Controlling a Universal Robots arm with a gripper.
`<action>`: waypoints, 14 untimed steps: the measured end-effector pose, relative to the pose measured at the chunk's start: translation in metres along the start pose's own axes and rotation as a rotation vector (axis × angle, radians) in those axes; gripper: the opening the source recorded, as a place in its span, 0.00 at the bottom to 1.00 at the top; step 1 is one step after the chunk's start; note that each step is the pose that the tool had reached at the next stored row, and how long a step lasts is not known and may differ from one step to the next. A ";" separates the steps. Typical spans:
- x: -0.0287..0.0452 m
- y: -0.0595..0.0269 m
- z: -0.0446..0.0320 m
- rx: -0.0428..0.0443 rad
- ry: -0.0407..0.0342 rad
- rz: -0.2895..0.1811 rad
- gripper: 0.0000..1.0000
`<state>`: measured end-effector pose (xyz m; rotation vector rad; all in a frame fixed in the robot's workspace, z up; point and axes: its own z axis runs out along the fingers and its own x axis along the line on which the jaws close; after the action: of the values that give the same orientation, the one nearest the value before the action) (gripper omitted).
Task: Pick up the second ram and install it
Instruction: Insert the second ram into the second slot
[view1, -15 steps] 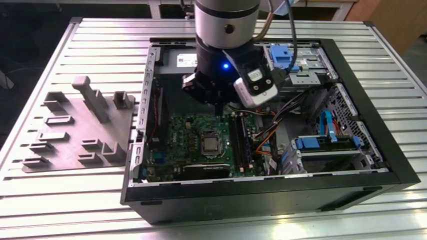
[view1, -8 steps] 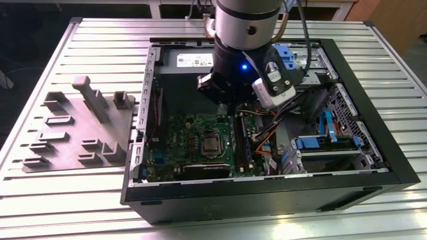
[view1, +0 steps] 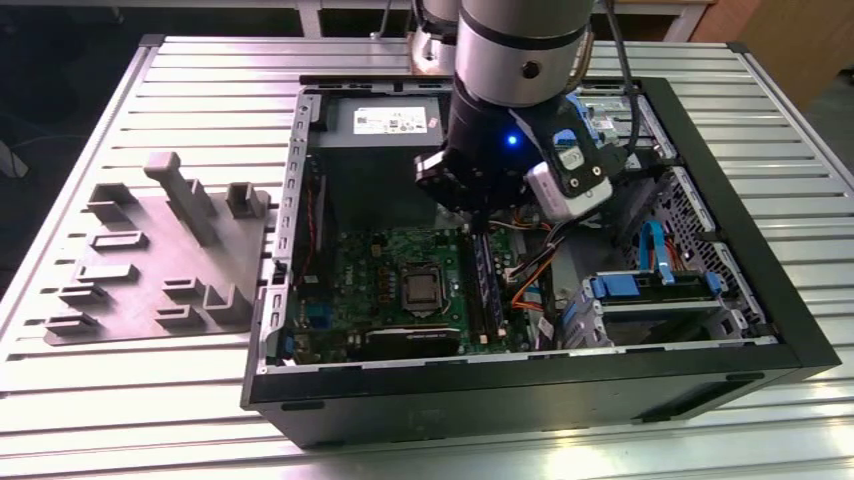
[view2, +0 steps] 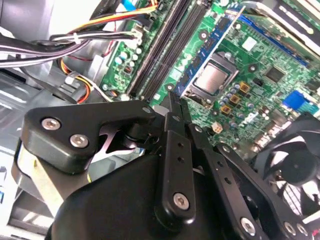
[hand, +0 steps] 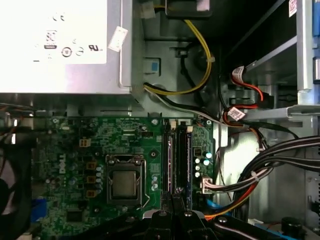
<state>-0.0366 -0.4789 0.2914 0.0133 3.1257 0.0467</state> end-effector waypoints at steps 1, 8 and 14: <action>-0.0003 0.0000 0.0018 0.0000 0.0000 0.000 0.11; -0.0004 -0.0003 0.0102 0.0002 0.0001 0.000 0.11; -0.0004 -0.0005 0.0158 -0.0001 -0.0003 0.000 0.11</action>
<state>-0.0360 -0.4789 0.2756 0.0131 3.1253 0.0468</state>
